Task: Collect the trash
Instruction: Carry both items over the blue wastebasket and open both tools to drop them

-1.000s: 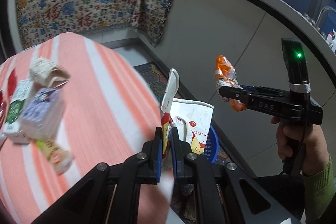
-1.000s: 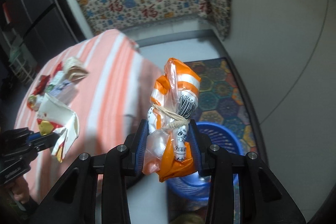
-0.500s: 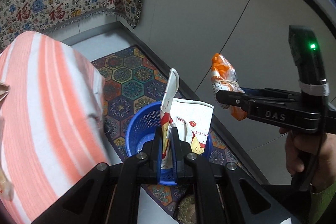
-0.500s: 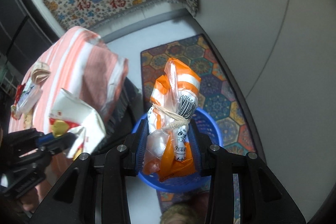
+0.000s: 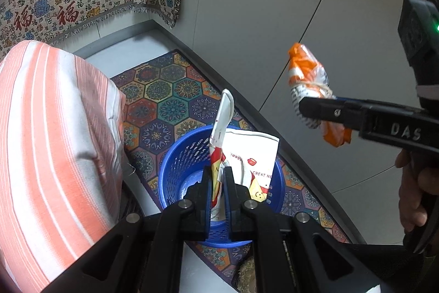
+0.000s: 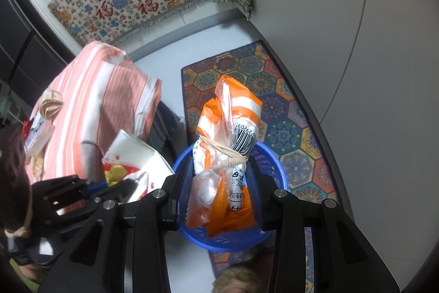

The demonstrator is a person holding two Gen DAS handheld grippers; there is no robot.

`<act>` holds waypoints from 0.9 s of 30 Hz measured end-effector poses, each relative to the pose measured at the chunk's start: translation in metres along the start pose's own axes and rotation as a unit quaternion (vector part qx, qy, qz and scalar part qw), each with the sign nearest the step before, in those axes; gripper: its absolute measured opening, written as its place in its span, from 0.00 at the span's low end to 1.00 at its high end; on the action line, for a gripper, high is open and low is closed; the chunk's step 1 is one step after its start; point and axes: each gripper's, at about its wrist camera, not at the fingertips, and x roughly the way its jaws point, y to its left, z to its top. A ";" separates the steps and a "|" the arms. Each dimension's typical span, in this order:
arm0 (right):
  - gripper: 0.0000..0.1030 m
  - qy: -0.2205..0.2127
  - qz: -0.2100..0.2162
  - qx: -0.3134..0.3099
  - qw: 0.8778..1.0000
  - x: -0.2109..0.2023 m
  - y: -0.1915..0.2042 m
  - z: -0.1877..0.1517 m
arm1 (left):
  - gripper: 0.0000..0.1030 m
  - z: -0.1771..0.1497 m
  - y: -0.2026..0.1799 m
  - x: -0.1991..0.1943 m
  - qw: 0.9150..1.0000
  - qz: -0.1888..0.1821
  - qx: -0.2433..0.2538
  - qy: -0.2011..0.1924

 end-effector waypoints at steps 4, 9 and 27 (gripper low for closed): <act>0.38 -0.006 0.007 0.007 1.000 0.000 0.000 0.002 | 0.08 -0.001 -0.004 0.006 1.000 0.001 0.006 0.002; 0.53 -0.016 0.012 0.015 1.000 -0.002 -0.001 0.003 | 0.34 -0.002 -0.007 0.016 1.000 0.001 0.014 0.012; 0.75 -0.093 -0.042 -0.013 0.995 -0.029 0.019 0.009 | 0.49 -0.034 -0.001 -0.069 0.998 0.015 -0.002 -0.056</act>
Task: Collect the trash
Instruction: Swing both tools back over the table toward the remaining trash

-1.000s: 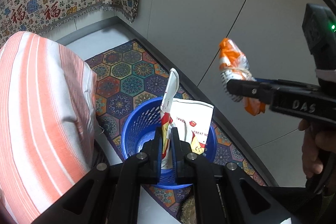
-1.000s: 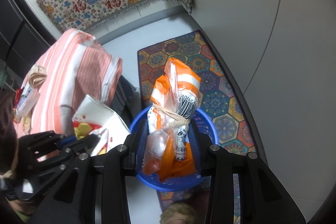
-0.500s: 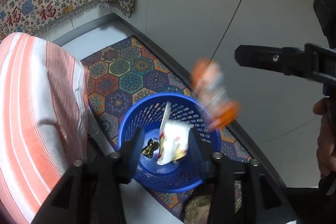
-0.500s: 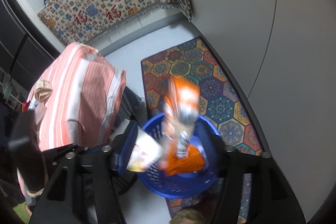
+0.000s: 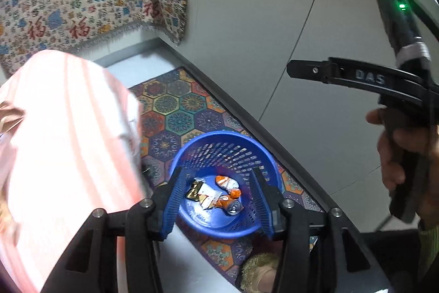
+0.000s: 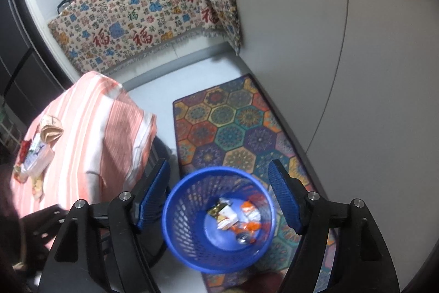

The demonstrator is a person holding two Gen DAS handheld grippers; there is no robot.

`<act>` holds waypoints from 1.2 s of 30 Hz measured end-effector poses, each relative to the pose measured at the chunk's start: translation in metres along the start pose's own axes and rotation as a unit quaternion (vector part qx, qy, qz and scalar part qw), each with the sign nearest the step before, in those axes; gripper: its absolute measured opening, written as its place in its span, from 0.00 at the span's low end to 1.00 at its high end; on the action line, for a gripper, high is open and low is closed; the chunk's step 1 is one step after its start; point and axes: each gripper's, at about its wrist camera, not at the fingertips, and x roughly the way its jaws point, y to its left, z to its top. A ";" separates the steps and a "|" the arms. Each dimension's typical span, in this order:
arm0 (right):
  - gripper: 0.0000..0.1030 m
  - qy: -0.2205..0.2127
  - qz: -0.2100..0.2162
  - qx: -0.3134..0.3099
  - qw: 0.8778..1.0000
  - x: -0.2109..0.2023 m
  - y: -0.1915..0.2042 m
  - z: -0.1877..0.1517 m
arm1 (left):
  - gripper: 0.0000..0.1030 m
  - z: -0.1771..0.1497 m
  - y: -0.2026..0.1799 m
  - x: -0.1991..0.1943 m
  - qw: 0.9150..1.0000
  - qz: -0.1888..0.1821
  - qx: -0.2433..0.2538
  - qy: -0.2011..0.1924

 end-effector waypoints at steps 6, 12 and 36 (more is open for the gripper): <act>0.78 -0.021 0.001 -0.044 0.999 -0.009 0.035 -0.003 | 0.49 -0.036 0.038 -0.045 0.999 0.042 -0.018 -0.008; 0.79 -0.032 0.041 -0.092 0.994 -0.012 0.099 -0.016 | 0.49 -0.080 0.101 -0.088 0.992 0.111 -0.056 -0.010; 0.84 0.049 0.161 -0.306 0.937 0.019 0.358 -0.149 | 0.69 -0.190 0.297 -0.185 0.960 0.216 -0.176 -0.029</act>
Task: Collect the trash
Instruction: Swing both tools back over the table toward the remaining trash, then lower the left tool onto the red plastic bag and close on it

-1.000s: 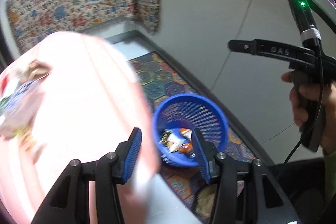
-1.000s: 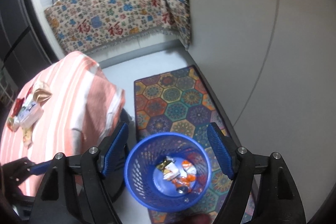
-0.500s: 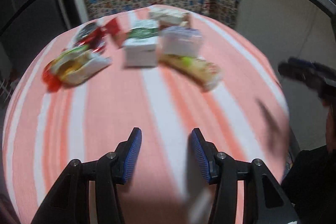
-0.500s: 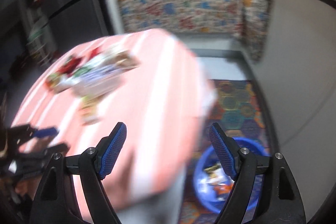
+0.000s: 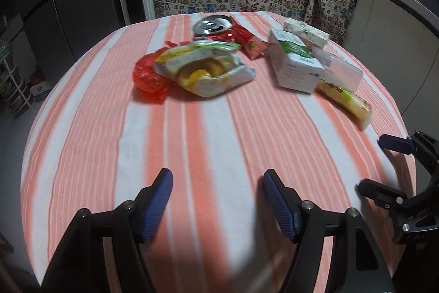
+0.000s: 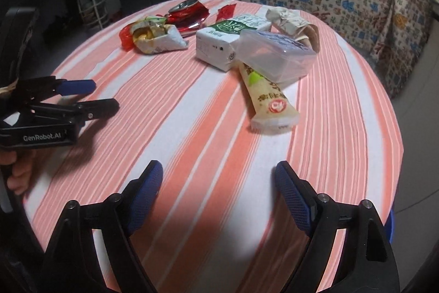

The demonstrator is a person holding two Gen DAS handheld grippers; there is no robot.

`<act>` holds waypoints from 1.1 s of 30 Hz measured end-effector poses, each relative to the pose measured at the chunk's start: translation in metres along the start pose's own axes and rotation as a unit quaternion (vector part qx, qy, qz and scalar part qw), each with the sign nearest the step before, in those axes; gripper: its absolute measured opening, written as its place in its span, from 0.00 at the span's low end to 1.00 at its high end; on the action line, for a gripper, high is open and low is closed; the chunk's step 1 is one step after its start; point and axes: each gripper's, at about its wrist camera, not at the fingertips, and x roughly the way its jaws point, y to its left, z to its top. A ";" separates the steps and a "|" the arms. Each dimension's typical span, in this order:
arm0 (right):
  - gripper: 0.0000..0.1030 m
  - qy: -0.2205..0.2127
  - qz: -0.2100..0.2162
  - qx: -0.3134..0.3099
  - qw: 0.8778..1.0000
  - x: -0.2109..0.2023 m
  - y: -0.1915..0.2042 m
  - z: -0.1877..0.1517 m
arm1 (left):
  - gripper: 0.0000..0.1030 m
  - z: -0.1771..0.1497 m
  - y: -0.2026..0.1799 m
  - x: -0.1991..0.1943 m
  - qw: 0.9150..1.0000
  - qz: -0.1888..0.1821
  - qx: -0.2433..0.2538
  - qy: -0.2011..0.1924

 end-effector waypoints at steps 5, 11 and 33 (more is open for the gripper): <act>0.91 -0.003 -0.006 -0.009 1.000 0.003 -0.002 0.003 | 0.68 0.026 0.042 0.020 1.000 -0.002 -0.008 -0.005; 0.95 -0.009 -0.005 -0.008 1.000 0.007 -0.003 0.002 | 0.68 0.063 0.055 0.049 1.000 -0.003 0.013 -0.006; 0.96 -0.011 -0.003 -0.010 1.000 0.008 -0.002 0.002 | 0.34 -0.011 0.052 -0.022 0.998 0.035 -0.049 -0.018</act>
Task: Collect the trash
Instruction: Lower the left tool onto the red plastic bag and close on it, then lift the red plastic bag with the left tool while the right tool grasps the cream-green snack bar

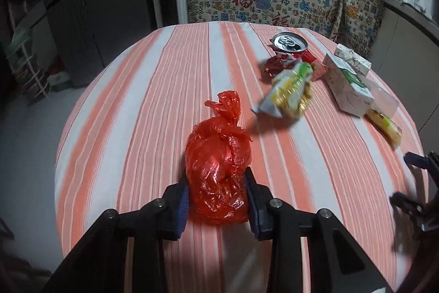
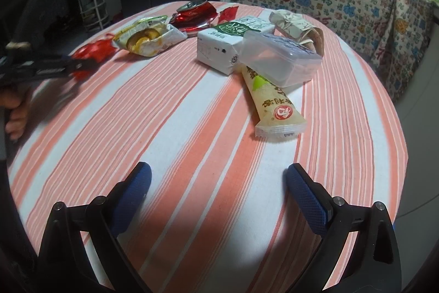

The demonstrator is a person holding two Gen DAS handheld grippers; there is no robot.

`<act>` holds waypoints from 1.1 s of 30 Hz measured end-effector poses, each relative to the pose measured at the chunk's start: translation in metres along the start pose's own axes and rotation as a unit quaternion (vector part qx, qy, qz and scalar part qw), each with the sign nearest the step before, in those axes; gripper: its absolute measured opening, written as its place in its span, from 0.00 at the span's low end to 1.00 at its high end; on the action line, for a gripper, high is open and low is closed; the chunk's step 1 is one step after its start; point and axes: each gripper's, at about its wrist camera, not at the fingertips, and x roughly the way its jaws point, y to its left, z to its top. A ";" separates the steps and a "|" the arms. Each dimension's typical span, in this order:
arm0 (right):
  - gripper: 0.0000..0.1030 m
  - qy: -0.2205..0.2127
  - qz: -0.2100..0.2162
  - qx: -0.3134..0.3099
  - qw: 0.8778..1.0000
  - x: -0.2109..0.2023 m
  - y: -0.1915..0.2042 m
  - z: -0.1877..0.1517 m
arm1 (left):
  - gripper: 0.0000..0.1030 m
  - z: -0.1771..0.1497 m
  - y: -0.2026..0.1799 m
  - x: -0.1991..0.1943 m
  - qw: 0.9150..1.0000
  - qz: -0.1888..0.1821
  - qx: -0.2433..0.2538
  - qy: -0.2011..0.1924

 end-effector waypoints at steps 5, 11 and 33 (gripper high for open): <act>0.96 0.007 0.002 0.007 1.000 -0.004 -0.006 -0.001 | 0.37 -0.023 -0.017 -0.019 1.000 -0.026 -0.013 -0.007; 0.94 -0.004 0.012 0.085 0.996 -0.016 -0.047 0.000 | 0.58 -0.031 -0.044 -0.012 1.000 -0.021 0.013 -0.006; 0.31 0.036 0.087 -0.017 0.995 -0.011 0.005 0.007 | 0.78 -0.027 -0.052 0.000 0.999 -0.011 0.030 0.001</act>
